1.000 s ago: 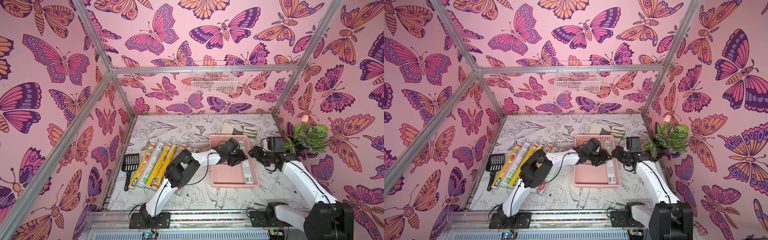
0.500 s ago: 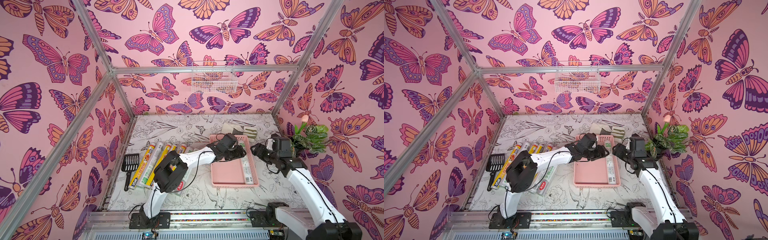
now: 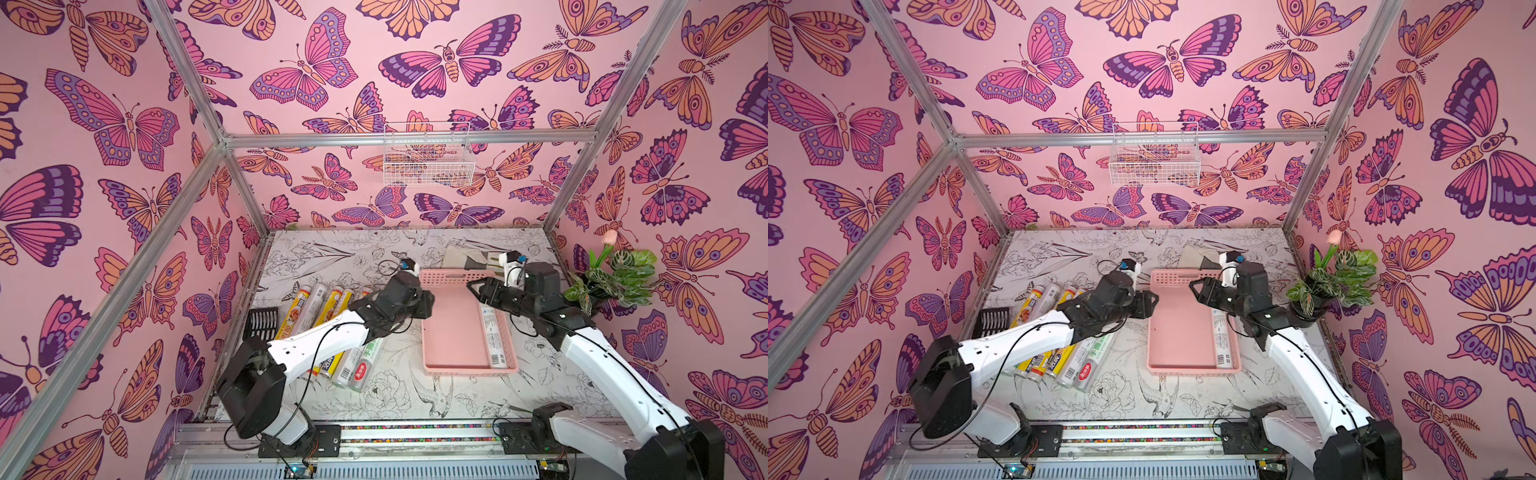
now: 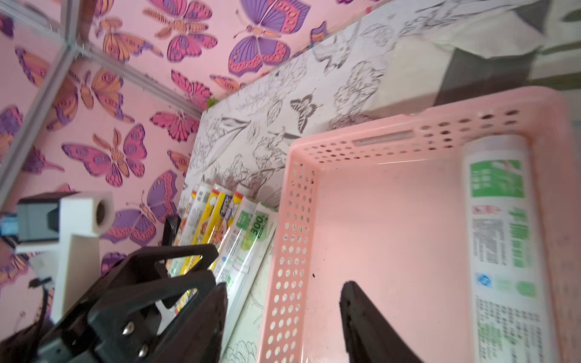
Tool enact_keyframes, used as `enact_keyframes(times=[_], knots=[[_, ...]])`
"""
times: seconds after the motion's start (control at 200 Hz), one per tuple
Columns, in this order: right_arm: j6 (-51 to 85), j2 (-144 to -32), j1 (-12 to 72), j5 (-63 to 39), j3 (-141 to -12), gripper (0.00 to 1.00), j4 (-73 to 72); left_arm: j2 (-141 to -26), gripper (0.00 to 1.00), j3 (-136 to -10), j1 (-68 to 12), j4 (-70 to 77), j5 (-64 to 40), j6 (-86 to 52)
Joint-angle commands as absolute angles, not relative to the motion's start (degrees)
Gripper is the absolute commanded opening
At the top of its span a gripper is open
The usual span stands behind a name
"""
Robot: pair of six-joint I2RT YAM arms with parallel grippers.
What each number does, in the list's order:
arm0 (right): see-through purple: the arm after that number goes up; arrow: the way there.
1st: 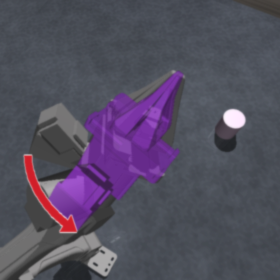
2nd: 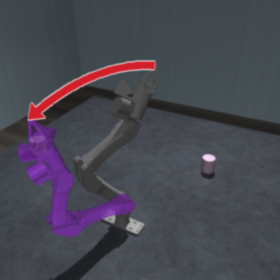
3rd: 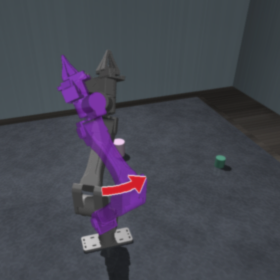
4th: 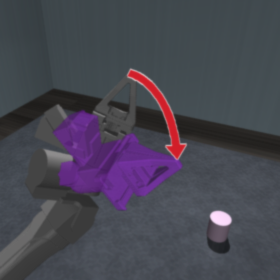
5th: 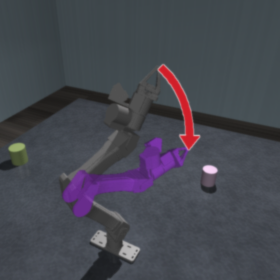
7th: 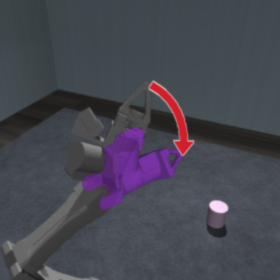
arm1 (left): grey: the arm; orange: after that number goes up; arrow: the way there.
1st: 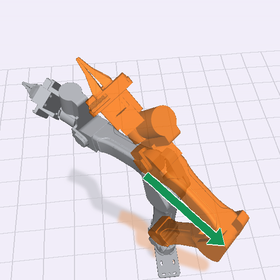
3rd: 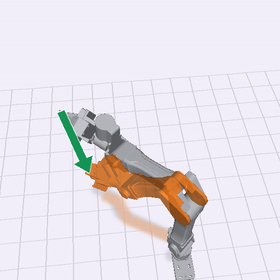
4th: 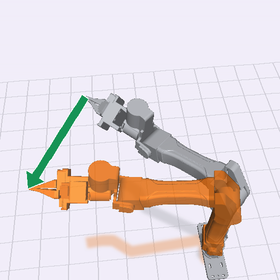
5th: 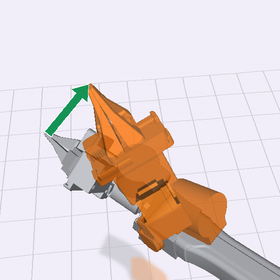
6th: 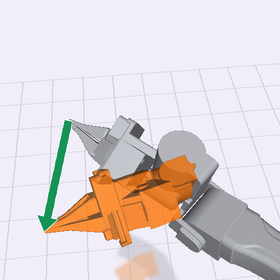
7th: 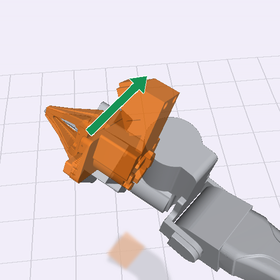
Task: Put the plastic wrap into the basket
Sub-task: Place the plastic wrap in the basket, then pick up the plastic wrap from the center of the board.
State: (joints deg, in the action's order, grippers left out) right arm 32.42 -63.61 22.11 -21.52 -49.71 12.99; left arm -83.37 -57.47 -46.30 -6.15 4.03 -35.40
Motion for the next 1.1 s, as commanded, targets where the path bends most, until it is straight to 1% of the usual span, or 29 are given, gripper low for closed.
enact_keyframes(times=[0.0, 0.06, 0.085, 0.175, 0.28, 0.386, 0.646, 0.716, 0.886, 1.096], knots=[[26.1, -66.7, 28.9, -15.9, -54.7, 0.60, 15.6, -76.3, 0.54, -49.7, -44.5, -10.1, 7.3, -34.6], [24.4, -69.0, 32.5, -14.2, -56.3, 0.60, 16.6, -73.6, 0.54, -46.5, -43.7, -11.9, 7.5, -34.8], [24.0, -69.9, 33.9, -13.6, -56.9, 0.59, 16.9, -70.6, 0.54, -45.5, -43.2, -13.2, 7.6, -35.1], [22.4, -73.1, 38.4, -11.9, -58.7, 0.59, 18.1, -66.9, 0.53, -42.1, -41.4, -16.4, 6.8, -35.7], [21.4, -76.4, 43.7, -8.7, -60.5, 0.59, 19.9, -64.9, 0.53, -40.0, -39.2, -20.1, 4.6, -35.6], [21.8, -78.7, 46.5, -7.8, -60.9, 0.59, 19.8, -64.7, 0.54, -39.7, -38.4, -23.3, 2.9, -33.8], [21.7, -80.9, 47.7, -6.7, -62.1, 0.60, 20.8, -71.0, 0.56, -42.1, -38.3, -26.8, -1.8, -31.4], [21.5, -80.9, 47.7, -5.9, -62.1, 0.60, 20.8, -73.3, 0.58, -42.9, -38.3, -27.2, -2.3, -31.4], [21.4, -81.2, 47.6, -5.2, -62.1, 0.61, 20.8, -79.4, 0.61, -47.0, -38.3, -32.0, -0.8, -31.4], [21.1, -81.6, 47.6, -5.3, -62.2, 0.61, 21.0, -82.6, 0.64, -49.5, -38.2, -34.2, 0.5, -30.6]])
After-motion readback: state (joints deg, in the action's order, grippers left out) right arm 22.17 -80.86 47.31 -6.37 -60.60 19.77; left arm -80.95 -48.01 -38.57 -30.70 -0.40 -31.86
